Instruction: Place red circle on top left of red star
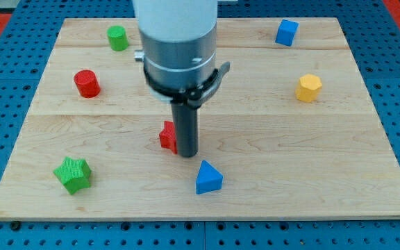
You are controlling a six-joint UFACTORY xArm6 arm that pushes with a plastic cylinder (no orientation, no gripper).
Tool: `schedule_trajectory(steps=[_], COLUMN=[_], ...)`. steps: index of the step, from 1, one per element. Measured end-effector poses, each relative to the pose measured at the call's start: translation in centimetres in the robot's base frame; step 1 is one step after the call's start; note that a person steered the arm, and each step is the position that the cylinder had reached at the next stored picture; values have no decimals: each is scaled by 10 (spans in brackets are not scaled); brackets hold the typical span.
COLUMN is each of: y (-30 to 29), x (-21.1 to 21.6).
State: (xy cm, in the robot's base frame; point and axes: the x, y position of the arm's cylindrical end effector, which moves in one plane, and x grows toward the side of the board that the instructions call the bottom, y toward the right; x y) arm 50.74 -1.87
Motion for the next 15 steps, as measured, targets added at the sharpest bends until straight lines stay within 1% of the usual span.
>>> schedule_trajectory(steps=[1, 2, 3, 4, 6, 7, 8, 9, 10, 11, 12, 13, 14, 15], y=[-8, -24, 3, -32, -117, -177, -222, -246, -214, -168, -204, -197, -135, -95], x=[-35, -45, 14, 65, 19, -24, -101, -155, -117, -99, -128, -159, -123, -100])
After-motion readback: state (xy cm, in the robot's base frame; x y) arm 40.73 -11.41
